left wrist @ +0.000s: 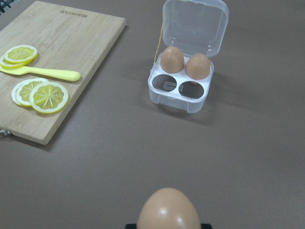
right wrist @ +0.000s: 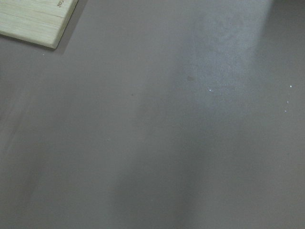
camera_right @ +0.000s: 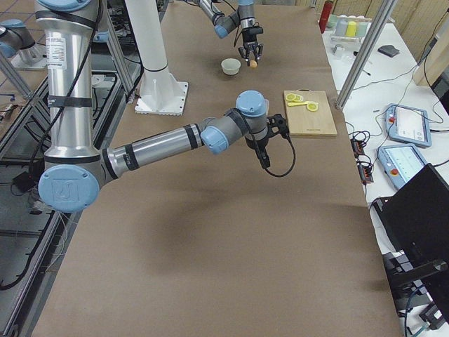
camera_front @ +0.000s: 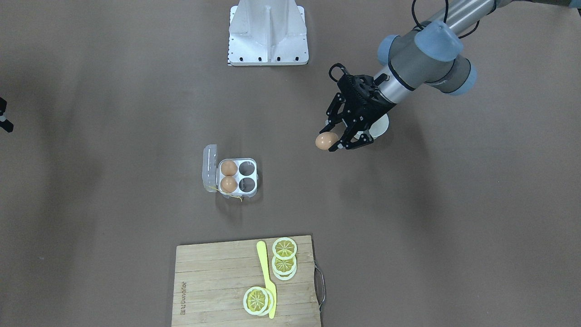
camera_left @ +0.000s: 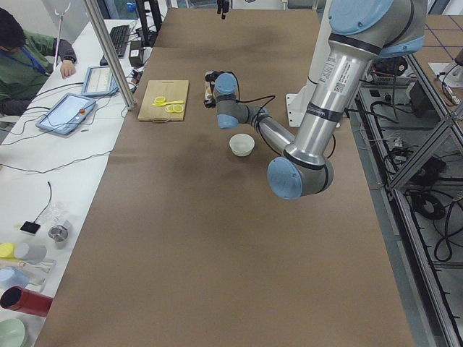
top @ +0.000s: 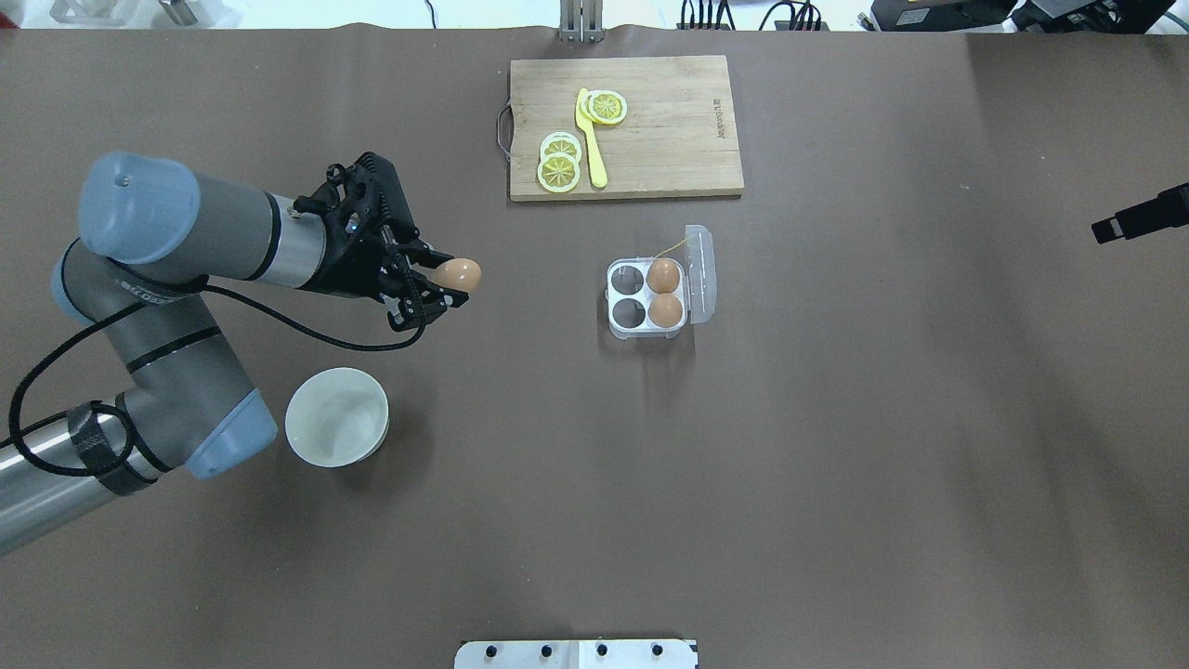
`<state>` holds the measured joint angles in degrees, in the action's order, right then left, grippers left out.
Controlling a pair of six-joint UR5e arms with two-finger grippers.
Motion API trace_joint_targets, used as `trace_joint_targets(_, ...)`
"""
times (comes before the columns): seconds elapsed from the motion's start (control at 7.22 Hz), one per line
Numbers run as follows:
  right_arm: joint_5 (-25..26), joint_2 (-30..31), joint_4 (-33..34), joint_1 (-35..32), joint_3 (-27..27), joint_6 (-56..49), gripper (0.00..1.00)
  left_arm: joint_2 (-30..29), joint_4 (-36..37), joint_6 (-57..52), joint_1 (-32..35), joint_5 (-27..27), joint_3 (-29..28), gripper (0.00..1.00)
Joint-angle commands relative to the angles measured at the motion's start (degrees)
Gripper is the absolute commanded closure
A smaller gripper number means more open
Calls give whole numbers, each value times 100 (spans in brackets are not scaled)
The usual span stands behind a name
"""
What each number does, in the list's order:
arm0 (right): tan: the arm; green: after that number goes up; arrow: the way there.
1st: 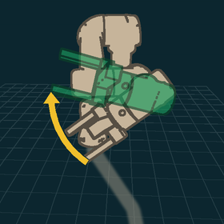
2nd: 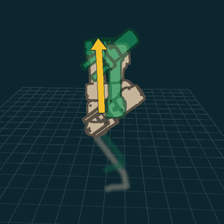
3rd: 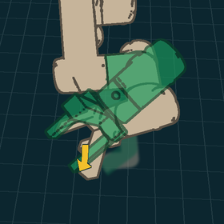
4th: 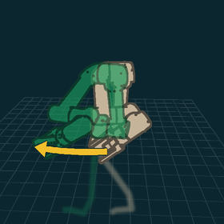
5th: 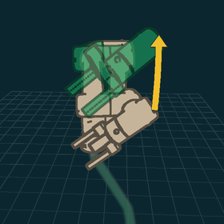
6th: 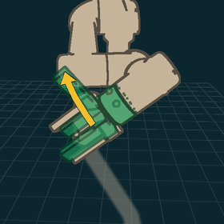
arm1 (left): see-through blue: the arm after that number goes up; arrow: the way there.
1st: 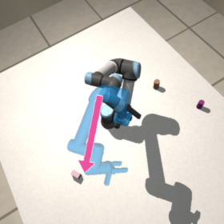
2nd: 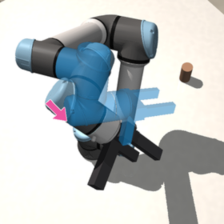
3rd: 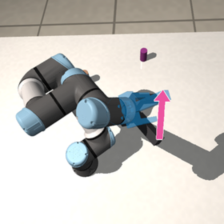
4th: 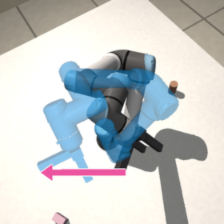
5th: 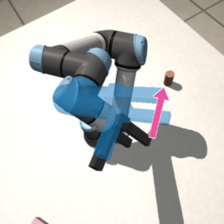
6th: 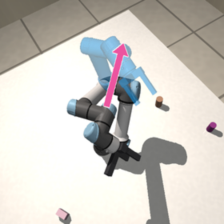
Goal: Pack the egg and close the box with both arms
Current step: 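Lift the egg with the left gripper and carry it to the egg box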
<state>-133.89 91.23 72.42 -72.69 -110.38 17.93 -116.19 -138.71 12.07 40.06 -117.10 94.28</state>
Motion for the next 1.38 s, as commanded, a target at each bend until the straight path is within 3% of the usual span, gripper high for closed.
trace_joint_targets(0.0,3,0,0,0,-1,0,0,-508,850,67,-7,29,-59,100)
trace_joint_targets(0.28,3,0,0,0,-1,0,0,-589,1161,67,-260,668,-50,100)
trace_joint_targets(0.55,3,0,0,0,-1,0,0,-606,725,485,-490,811,-68,100)
trace_joint_targets(0.83,3,0,0,0,8,0,0,-685,-257,946,-578,838,-356,100)
trace_joint_targets(1.11,12,0,0,0,16,0,0,-957,-1705,955,-578,916,-1128,100)
trace_joint_targets(1.25,12,0,0,0,17,0,0,-1019,-2261,955,-657,1222,-1332,100)
